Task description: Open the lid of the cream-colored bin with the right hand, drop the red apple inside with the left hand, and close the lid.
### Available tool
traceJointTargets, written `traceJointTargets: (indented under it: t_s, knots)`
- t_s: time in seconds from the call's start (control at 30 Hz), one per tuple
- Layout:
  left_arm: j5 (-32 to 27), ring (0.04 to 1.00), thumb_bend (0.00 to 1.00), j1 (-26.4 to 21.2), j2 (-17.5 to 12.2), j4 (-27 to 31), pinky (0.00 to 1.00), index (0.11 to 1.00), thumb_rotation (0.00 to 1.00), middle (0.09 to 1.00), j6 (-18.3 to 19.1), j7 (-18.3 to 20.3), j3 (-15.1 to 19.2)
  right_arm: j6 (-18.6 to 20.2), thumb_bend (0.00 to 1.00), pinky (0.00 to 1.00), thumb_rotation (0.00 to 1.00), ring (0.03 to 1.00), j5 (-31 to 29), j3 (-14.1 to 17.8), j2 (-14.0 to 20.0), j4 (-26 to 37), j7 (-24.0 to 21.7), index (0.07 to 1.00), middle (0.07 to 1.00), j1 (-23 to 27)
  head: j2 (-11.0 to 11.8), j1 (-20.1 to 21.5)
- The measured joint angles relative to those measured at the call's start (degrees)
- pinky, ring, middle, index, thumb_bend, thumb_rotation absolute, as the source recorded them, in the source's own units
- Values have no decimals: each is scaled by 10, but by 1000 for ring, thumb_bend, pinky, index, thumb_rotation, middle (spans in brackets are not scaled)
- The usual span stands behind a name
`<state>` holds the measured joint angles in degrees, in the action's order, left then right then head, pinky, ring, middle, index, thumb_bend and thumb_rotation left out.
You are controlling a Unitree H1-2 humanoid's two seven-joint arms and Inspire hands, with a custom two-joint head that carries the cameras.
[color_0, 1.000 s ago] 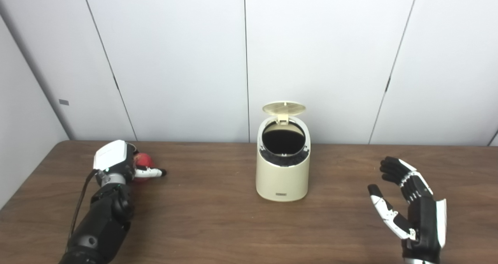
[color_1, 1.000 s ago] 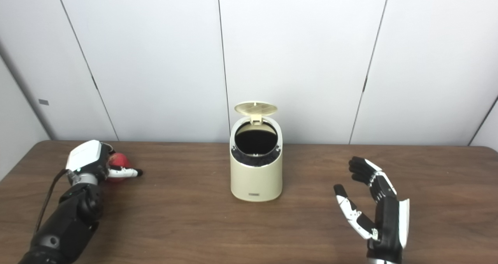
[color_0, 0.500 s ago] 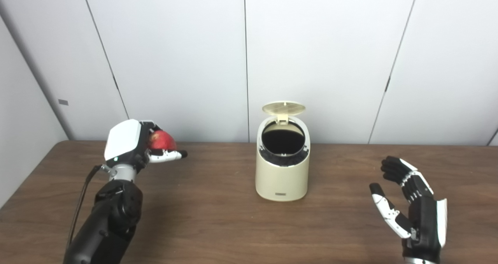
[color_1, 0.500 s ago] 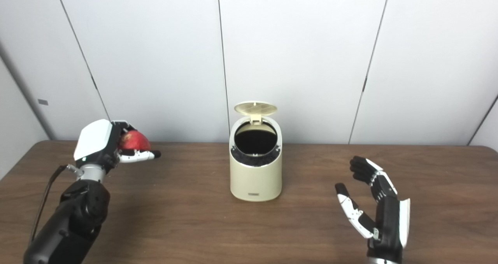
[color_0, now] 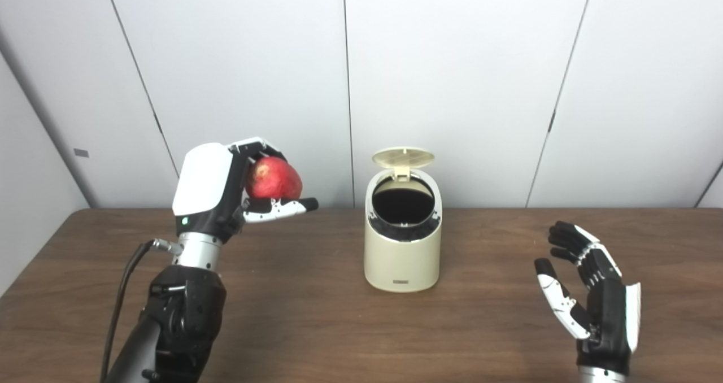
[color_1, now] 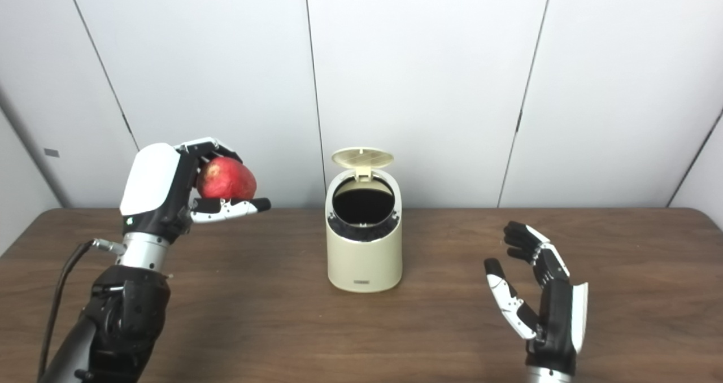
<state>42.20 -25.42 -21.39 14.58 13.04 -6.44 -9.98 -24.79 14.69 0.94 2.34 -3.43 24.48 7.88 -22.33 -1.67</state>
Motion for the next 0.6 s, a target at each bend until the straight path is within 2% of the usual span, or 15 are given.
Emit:
traceJointTargets:
  t_s: [0.23, 0.37, 0.47, 0.6]
  knots:
    - [26, 440, 475, 0, 34, 42, 331, 498, 0, 508, -33, 9, -10, 0, 247, 641, 363, 701, 1, -4, 0, -4, 4, 715, 714, 3, 3, 1]
    - [39, 440, 475, 2, 62, 45, 331, 500, 0, 509, -53, 17, -22, 0, 247, 637, 365, 700, 1, -10, 1, -6, 12, 715, 715, 4, 4, 3]
    - [43, 436, 474, 5, 79, 53, 325, 511, 0, 507, -58, 25, -27, 0, 239, 642, 333, 706, 1, -14, 2, -6, 15, 719, 721, 5, 5, 5]
    - [51, 431, 475, 7, 101, 57, 327, 506, 0, 500, -65, 32, -35, 0, 247, 644, 347, 704, -2, -16, 2, -8, 20, 720, 719, 5, 5, 5]
